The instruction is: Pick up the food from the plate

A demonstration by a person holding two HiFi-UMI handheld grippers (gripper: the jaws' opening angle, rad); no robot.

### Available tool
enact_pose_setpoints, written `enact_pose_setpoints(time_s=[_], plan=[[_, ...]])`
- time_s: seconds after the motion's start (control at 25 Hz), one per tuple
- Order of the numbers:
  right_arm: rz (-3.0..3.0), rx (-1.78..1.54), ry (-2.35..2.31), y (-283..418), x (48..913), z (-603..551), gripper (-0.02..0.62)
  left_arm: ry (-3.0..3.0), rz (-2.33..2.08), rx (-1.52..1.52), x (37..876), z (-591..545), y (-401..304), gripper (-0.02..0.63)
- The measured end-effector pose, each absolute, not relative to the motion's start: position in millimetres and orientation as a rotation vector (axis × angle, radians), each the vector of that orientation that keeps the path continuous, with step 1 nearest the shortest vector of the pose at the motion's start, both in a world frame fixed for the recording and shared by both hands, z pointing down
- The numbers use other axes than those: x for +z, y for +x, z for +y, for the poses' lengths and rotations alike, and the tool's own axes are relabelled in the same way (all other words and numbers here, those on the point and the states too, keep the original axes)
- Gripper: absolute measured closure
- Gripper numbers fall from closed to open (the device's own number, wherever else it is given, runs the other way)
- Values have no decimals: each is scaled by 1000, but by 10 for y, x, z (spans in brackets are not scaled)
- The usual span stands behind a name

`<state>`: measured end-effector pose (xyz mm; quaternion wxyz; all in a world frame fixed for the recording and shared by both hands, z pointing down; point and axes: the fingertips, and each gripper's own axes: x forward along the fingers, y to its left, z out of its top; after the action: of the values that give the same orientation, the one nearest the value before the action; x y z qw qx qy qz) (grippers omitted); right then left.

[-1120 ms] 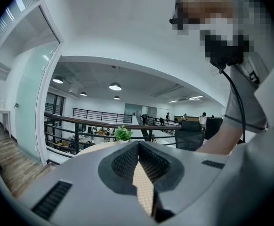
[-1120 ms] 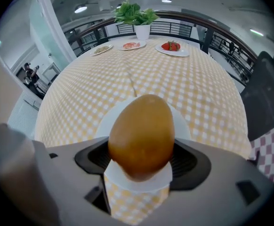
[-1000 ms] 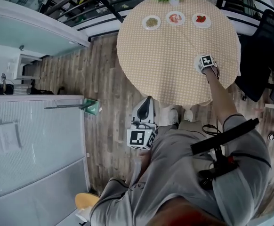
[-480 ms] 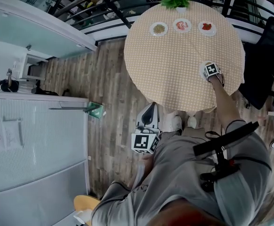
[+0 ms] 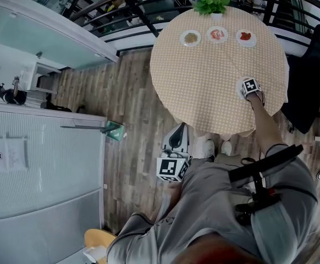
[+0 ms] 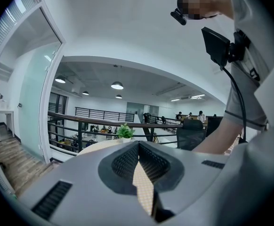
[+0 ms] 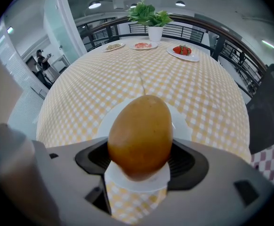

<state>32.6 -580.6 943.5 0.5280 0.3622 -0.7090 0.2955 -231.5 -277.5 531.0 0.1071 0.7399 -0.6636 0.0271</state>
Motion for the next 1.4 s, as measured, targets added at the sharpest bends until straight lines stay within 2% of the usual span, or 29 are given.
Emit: enact_pose_setpoints(time_s=[0.52,0.72,1.12,1.4], plan=[[-1699,705,848,289,9429,-5608,247,2221,-1937,63,5239,-2745,-2292,595],[-1819,694,924,255,9159,-5598,245,2227,-1932,44,5200,-2701,-2270,595],[-2129,515,975,-51,7858,-5718,245,2293,-1865,37,5287,-2983,-2220,595],[-2399,376,1022,-228,6511,-5526,245,2414,-1813,7,5064,-3325,-2131,595]])
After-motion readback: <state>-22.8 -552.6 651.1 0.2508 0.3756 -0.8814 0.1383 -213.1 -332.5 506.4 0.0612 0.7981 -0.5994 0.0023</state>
